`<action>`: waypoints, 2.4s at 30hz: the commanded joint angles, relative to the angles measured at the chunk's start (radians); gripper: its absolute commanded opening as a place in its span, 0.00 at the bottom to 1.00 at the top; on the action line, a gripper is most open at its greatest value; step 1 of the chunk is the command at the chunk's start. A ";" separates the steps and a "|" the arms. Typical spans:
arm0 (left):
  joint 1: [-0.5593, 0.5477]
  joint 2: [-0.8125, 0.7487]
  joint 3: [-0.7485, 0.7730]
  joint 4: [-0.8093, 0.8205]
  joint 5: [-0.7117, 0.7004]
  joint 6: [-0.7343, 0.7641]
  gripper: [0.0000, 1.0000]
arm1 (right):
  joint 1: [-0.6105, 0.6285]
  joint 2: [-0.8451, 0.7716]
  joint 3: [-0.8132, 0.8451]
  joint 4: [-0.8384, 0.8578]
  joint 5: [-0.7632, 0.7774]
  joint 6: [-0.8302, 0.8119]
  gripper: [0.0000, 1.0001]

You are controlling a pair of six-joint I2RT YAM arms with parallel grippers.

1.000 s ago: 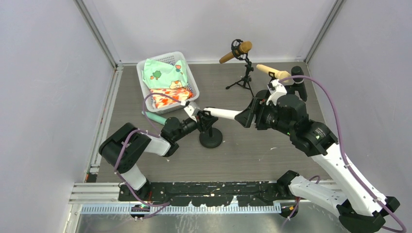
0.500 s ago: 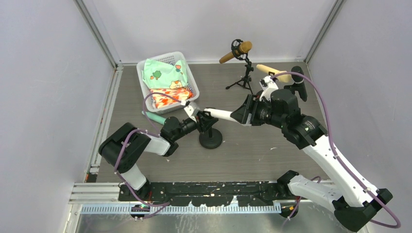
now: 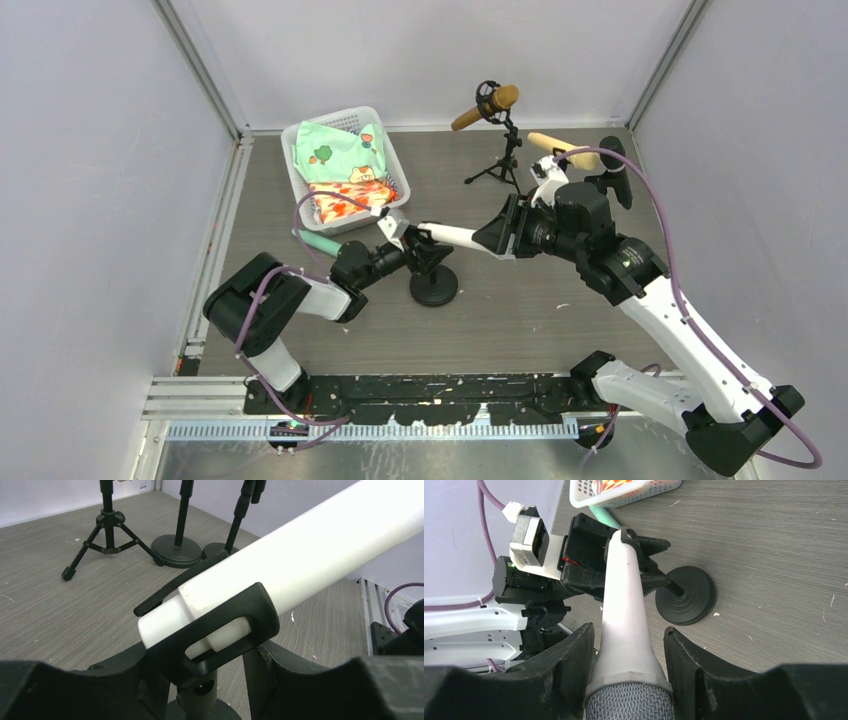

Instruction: Attach the microphones to the stand

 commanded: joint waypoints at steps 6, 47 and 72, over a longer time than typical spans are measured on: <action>-0.015 -0.029 -0.036 0.082 -0.145 -0.005 0.54 | -0.005 -0.021 -0.010 0.031 0.012 -0.001 0.17; -0.242 -0.011 0.024 0.019 -0.229 0.242 0.00 | -0.005 0.228 -0.022 0.041 -0.055 -0.051 0.01; -0.258 -0.026 0.030 -0.020 -0.226 0.270 0.00 | 0.020 0.427 -0.054 0.126 -0.060 -0.073 0.01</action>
